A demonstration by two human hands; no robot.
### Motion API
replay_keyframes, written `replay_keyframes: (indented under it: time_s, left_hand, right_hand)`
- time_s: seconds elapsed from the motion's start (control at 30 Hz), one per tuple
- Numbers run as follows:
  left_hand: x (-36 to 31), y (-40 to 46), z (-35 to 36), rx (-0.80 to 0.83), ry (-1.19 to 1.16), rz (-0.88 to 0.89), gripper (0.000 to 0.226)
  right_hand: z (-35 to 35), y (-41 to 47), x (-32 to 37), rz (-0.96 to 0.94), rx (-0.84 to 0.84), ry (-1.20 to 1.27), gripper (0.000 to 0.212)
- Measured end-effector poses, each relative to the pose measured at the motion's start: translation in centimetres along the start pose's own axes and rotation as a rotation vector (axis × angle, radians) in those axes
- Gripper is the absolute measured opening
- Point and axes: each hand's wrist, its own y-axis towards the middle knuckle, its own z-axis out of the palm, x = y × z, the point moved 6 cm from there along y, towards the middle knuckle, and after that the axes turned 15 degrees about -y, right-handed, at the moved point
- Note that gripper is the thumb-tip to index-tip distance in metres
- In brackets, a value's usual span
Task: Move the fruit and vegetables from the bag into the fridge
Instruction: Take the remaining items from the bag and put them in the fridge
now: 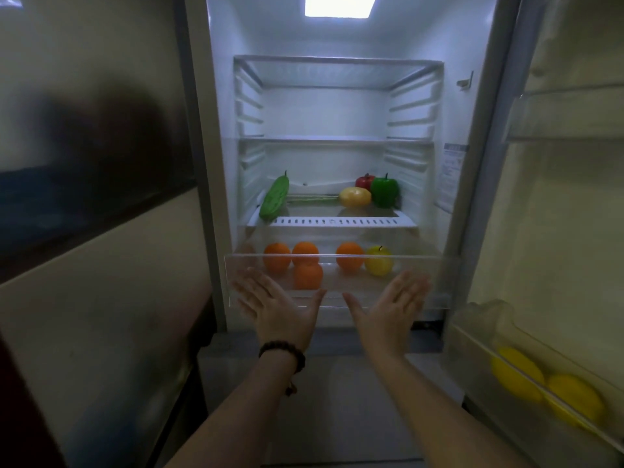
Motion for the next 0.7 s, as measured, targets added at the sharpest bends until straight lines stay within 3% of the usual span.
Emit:
replay_keyframes:
  time_s: [0.7]
  left_hand:
    - [3.9, 12.6, 11.6, -0.027, -0.054, -0.032, 0.132]
  right_hand:
    - [12.7, 11.4, 3.7, 0.118, 0.095, 0.158, 0.12]
